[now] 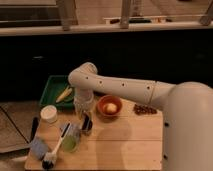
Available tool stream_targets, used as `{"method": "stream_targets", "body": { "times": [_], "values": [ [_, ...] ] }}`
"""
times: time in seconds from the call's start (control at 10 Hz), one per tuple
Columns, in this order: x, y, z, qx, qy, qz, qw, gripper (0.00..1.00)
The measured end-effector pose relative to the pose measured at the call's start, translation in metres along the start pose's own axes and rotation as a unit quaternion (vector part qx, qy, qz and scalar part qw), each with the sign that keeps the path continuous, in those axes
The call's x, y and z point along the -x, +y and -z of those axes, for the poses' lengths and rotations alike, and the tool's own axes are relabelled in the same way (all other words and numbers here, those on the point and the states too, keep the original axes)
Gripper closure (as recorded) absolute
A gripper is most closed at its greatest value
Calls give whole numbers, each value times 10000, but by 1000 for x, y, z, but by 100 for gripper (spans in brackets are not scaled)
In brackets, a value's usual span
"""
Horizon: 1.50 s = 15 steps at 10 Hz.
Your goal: Place eraser in metal cup
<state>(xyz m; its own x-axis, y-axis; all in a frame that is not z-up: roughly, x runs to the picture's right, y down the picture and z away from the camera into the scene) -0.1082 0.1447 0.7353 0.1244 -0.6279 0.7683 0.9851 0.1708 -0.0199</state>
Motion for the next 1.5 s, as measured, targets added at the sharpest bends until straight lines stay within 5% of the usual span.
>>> {"method": "stream_targets", "body": {
  "times": [0.3, 1.0, 1.5],
  "values": [
    [0, 0, -1, -12, -57, -14, 10000, 94],
    [1, -1, -6, 5, -185, -14, 9998, 25],
    [2, -3, -10, -42, -218, -14, 9998, 20]
  ]
}}
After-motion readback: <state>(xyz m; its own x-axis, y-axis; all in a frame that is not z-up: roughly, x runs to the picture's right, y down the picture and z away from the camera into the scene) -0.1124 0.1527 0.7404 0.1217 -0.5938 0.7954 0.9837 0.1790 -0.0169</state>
